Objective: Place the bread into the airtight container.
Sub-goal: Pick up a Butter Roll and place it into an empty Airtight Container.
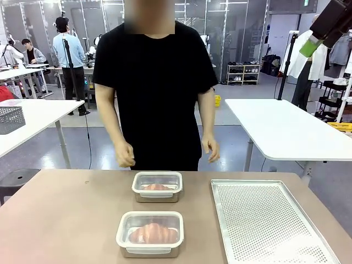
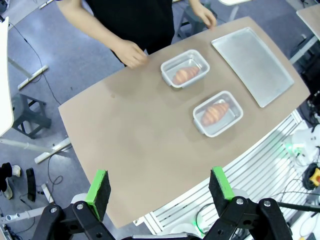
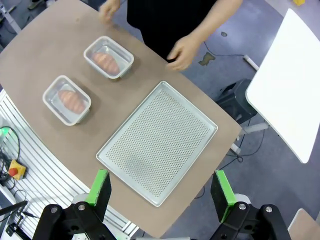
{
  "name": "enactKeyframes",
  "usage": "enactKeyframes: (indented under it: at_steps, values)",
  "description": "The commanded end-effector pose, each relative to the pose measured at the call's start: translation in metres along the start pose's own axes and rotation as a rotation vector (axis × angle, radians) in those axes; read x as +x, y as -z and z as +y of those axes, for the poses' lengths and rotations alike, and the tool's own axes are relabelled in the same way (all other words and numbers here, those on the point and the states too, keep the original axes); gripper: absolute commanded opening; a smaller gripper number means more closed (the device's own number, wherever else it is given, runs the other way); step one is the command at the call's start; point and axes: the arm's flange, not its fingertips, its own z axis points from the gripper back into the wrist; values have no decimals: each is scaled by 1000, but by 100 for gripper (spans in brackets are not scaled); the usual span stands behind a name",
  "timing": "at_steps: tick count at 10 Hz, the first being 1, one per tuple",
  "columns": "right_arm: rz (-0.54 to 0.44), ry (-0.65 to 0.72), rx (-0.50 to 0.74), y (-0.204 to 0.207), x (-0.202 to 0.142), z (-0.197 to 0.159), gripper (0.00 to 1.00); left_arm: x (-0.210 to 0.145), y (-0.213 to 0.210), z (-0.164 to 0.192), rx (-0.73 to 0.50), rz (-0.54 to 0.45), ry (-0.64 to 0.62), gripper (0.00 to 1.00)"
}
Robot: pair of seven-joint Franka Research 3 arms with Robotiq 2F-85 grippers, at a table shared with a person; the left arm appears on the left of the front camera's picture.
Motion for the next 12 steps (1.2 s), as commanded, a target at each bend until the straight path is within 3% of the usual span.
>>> enactKeyframes:
  at_steps: [1, 12]
  values:
    - [-1, 7, -8, -2, -1, -1, 100, 1, -1, 0, -3, 0, 6, 100]
    - [-1, 7, -8, -2, -1, -1, 100, 1, -1, 0, -3, 0, 6, 100]
